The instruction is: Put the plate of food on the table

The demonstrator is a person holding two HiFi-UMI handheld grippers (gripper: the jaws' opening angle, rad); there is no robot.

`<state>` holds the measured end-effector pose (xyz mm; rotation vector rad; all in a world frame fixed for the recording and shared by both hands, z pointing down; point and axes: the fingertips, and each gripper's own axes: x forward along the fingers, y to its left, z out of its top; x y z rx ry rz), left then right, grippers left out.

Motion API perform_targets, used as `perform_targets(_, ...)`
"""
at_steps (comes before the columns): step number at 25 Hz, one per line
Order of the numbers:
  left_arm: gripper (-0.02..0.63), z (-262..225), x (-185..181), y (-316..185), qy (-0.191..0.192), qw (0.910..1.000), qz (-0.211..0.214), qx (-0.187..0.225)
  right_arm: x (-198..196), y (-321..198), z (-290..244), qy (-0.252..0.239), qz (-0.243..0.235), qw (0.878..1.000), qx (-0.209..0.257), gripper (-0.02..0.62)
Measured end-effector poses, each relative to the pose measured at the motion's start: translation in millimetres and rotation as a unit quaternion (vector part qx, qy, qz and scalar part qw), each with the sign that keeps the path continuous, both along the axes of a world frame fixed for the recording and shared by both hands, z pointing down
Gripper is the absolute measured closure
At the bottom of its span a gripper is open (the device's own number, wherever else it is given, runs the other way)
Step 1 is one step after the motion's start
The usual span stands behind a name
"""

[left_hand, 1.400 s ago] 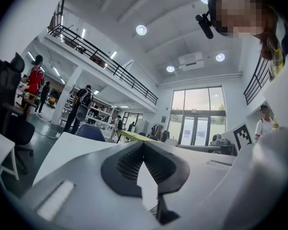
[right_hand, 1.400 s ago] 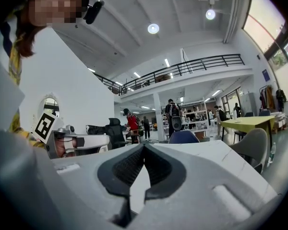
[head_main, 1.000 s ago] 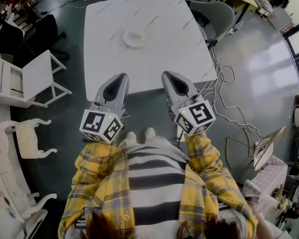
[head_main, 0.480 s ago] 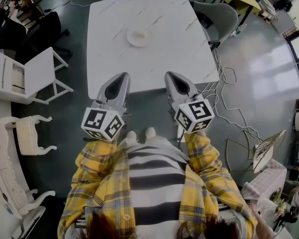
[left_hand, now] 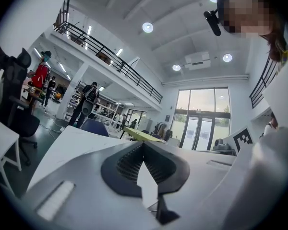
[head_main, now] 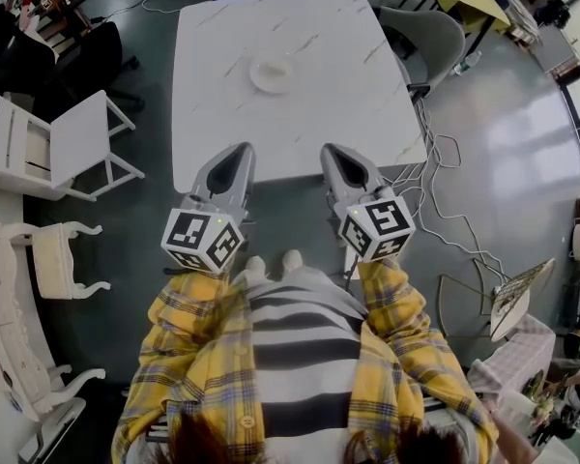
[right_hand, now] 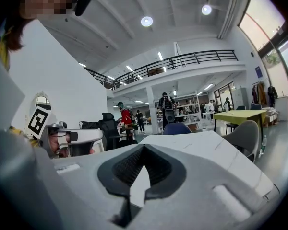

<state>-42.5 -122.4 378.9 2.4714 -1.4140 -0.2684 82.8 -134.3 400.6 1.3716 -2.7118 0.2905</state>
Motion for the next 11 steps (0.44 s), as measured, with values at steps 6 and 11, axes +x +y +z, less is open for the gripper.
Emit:
perform_targets(6, 0.611, 6.5, 3.3, -1.7, -0.002, 0.9998, -0.002, -0.018, 1.4, 0.0, 2.1, 0.003, 0.000, 1.000, -0.002, 0.598)
perform_targets(11, 0.611, 7.8, 3.7, -3.5, -0.005, 0.9997, -0.001, -0.024, -1.1, -3.3, 2.9, 0.003, -0.001, 1.000, -0.003, 0.598)
